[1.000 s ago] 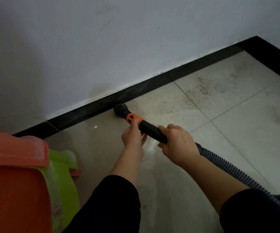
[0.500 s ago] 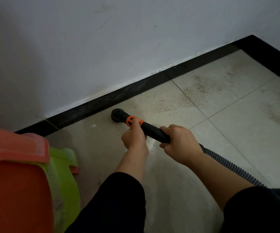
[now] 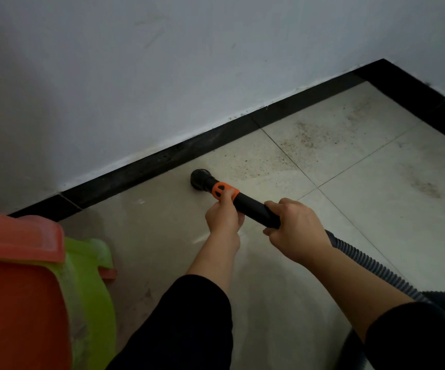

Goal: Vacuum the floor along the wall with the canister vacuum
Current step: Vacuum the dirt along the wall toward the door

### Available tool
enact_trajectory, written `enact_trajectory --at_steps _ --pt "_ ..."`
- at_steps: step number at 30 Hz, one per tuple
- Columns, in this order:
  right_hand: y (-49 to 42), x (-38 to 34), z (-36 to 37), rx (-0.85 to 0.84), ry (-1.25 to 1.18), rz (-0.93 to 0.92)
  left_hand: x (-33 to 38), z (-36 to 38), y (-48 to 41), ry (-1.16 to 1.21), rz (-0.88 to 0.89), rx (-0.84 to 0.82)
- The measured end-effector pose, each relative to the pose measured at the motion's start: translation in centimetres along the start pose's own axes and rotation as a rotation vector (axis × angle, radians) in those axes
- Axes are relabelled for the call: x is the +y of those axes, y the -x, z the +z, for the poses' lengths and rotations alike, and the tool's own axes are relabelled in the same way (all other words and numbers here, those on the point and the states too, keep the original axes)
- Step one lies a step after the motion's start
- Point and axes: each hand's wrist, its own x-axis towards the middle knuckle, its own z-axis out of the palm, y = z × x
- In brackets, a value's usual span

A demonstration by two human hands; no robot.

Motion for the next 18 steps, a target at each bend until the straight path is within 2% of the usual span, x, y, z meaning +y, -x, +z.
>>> enact_trajectory --at_steps 9,18 --pt "2.3 2.7 -0.7 0.004 0.027 0.064 -2.5 1.7 0.8 -0.079 -0.031 -0.082" --pt "3.5 3.9 -1.4 -0.036 -0.032 0.074 -3.3 2.1 1.9 -0.122 -0.02 0.02"
